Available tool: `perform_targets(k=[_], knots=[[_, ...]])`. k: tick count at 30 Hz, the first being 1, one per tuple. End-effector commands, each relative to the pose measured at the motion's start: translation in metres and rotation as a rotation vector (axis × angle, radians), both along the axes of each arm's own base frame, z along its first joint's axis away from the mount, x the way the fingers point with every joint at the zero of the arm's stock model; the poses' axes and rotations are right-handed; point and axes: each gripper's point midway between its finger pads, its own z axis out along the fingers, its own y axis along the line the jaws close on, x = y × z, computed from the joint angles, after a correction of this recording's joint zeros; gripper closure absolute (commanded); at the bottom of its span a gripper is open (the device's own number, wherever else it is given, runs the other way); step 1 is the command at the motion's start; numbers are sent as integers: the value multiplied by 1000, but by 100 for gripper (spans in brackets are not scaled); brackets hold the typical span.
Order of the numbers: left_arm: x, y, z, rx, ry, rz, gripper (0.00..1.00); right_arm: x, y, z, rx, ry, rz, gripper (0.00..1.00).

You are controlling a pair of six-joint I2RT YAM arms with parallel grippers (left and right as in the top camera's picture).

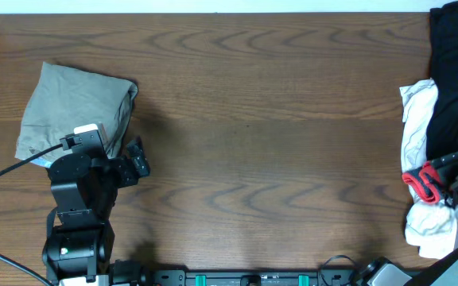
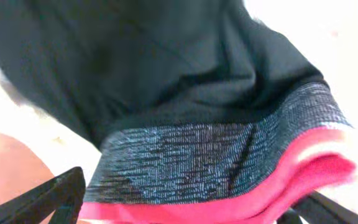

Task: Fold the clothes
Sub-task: 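Reach the right gripper into the right pile and grasp the black leggings waistband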

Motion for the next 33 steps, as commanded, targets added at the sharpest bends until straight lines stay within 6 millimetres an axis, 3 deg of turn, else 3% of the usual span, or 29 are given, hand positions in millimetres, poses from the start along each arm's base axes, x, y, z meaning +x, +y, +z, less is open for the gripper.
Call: perform_targets(k=[1, 7, 16, 18, 21, 24, 27, 29, 33], knots=[[1, -3, 11, -7, -28, -15, 2, 25, 5, 16, 4, -104, 119, 13], [1, -3, 11, -7, -27, -15, 2, 39, 3, 34, -40, -188, 158, 15], [1, -3, 11, -7, -26, -15, 2, 24, 0, 24, -47, -104, 122, 16], [1, -3, 11, -7, -26, -15, 2, 35, 2, 37, -54, -163, 160, 13], [1, -3, 11, -7, -26, -15, 2, 47, 2, 73, -107, -238, 211, 1], [1, -3, 10, -7, -26, -15, 2, 46, -1, 114, -188, -286, 209, 1], [1, -3, 11, -7, -26, -15, 2, 41, -2, 134, -247, -297, 208, 1], [1, -3, 10, -7, -26, -15, 2, 36, 1, 130, -245, -265, 220, 1], [1, -3, 11, -7, -26, -15, 2, 20, 5, 97, -155, -144, 182, 1]])
